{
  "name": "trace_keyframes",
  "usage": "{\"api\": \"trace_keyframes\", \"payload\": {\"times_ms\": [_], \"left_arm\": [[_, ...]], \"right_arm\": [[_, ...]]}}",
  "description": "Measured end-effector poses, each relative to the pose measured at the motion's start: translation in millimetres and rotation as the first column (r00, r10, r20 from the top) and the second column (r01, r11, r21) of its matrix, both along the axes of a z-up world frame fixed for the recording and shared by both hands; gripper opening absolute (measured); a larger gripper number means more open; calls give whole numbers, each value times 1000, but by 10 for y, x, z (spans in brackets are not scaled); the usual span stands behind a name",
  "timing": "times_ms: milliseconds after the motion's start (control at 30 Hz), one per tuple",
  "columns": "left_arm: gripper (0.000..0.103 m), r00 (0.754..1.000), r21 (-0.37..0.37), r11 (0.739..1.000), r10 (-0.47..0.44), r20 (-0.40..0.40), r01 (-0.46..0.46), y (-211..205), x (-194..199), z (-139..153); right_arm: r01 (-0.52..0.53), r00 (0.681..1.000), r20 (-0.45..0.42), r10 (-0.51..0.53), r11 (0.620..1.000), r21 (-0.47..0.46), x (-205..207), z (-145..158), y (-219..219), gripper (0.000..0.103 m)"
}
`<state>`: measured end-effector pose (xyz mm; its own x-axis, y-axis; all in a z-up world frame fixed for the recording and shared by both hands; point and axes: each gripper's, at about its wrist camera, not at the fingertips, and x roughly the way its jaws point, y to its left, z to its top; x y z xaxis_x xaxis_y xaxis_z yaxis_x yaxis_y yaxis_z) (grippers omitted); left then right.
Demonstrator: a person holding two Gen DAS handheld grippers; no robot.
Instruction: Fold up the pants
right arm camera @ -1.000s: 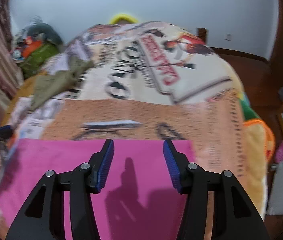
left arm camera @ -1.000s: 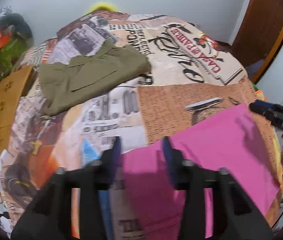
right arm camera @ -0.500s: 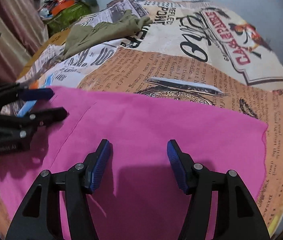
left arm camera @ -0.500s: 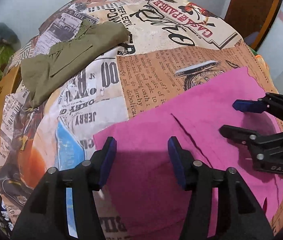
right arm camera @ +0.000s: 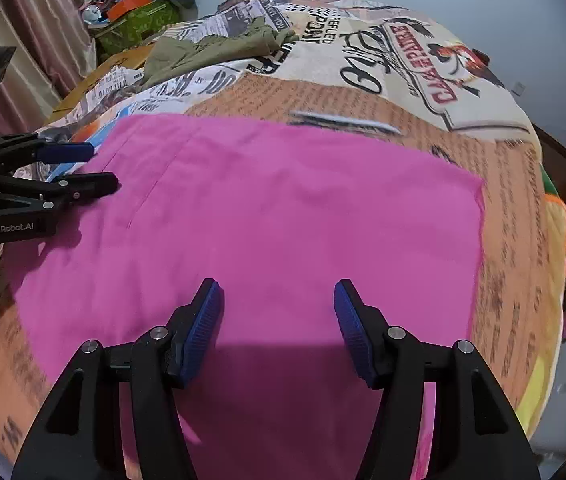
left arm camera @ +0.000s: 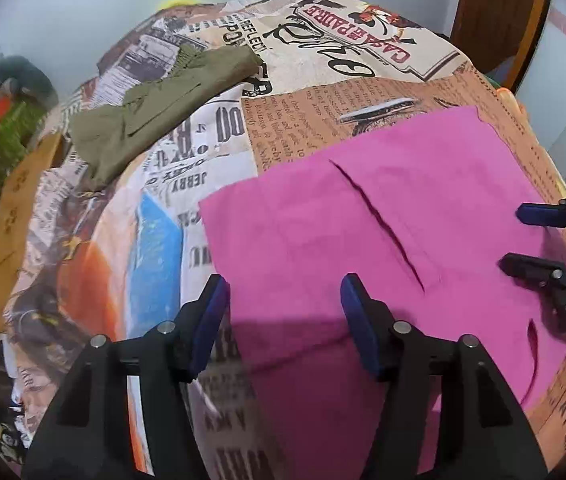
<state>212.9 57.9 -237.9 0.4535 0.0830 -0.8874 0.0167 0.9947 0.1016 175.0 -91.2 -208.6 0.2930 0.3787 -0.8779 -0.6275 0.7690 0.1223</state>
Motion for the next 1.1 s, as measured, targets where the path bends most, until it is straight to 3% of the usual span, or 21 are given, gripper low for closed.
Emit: {"api": "trace_keyframes", "payload": {"times_ms": [400,567,733,867,1000,1100], "left_arm": [[61,999,31,999,32,18,-32,-101,-302,74],[61,998,8,998,58,7,-58,-55,-398,192],[67,994,-158,981,108,-13,-109,87,-547,341],[70,991,-217,967,131,-28,-134,104,-656,375],[70,984,-285,943,162,-68,-175,117,-780,342],[70,982,-356,916,156,-110,-185,81,-870,283]], "right_arm": [[67,998,1,-67,998,10,-308,82,-288,56],[68,997,29,-68,998,1,-382,194,-313,56],[84,994,60,-88,994,71,-490,372,-347,56],[98,991,73,-110,985,144,-576,467,-325,56],[112,991,54,-124,975,194,-646,406,-269,57],[123,991,31,-131,976,180,-673,254,-212,57]]}}
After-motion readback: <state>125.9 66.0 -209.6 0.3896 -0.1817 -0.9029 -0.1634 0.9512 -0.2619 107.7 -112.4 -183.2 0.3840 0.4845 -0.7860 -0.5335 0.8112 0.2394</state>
